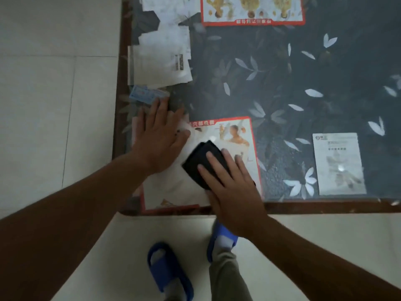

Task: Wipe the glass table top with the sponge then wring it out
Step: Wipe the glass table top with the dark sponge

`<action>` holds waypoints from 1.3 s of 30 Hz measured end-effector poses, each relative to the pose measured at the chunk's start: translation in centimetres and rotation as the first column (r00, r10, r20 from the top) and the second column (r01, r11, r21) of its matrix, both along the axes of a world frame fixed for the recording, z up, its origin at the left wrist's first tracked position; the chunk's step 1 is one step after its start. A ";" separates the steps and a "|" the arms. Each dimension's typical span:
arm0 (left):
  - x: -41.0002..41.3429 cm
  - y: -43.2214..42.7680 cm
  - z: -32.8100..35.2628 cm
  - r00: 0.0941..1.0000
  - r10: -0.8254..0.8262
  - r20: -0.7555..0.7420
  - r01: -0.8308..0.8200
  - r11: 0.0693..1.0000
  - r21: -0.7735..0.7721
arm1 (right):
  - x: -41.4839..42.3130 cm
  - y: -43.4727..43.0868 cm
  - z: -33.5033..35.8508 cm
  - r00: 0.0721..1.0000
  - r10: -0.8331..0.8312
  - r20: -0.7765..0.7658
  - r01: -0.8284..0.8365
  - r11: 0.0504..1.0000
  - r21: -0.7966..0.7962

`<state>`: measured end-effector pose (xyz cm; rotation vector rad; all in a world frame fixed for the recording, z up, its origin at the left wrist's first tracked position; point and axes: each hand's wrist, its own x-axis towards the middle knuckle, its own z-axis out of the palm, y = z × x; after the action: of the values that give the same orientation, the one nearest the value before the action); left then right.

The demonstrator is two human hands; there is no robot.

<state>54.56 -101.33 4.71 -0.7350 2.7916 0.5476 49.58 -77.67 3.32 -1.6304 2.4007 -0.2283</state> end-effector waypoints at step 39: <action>6.0 -0.3 0.4 0.985 0.061 -0.163 -0.071 0.996 -0.053 | -8.1 -11.8 0.3 1.000 -0.006 -0.019 0.006 1.000 0.015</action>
<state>60.60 -101.65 5.09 -0.8331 2.9522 0.5629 41.46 -89.45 3.60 -1.6257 2.4155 -0.1966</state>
